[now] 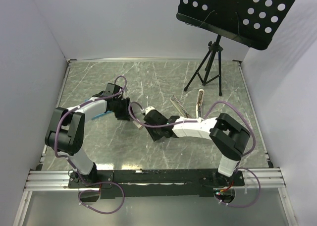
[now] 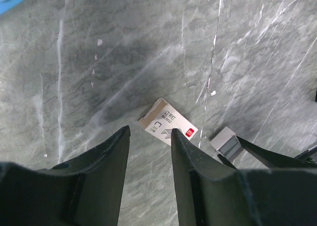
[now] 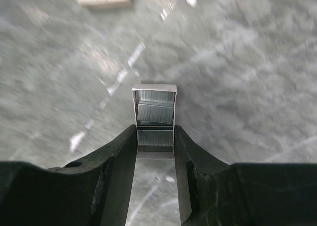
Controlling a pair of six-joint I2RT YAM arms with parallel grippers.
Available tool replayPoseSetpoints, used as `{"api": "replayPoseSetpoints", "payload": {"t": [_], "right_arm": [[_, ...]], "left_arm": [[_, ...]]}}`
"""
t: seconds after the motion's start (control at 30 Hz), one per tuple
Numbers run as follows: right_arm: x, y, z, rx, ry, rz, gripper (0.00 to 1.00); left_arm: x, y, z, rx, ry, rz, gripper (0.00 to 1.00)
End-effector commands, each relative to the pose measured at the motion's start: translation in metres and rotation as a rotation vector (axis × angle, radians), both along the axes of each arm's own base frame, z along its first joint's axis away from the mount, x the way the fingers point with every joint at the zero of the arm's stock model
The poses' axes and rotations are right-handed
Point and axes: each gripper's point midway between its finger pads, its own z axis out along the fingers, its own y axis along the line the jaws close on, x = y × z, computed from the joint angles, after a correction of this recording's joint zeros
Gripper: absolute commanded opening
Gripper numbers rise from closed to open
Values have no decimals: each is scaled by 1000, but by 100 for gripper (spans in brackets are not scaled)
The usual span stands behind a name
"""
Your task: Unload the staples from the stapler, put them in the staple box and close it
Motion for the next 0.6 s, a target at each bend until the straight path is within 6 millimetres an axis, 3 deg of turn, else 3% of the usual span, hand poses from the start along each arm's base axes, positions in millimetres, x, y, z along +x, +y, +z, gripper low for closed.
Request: {"api": "replayPoseSetpoints", "payload": {"t": [0.0, 0.57], "right_arm": [[14, 30, 10, 53, -34, 21, 41], [28, 57, 4, 62, -24, 15, 41]], "left_arm": [[5, -7, 8, -26, -9, -20, 44], [4, -11, 4, -48, 14, -33, 40]]}}
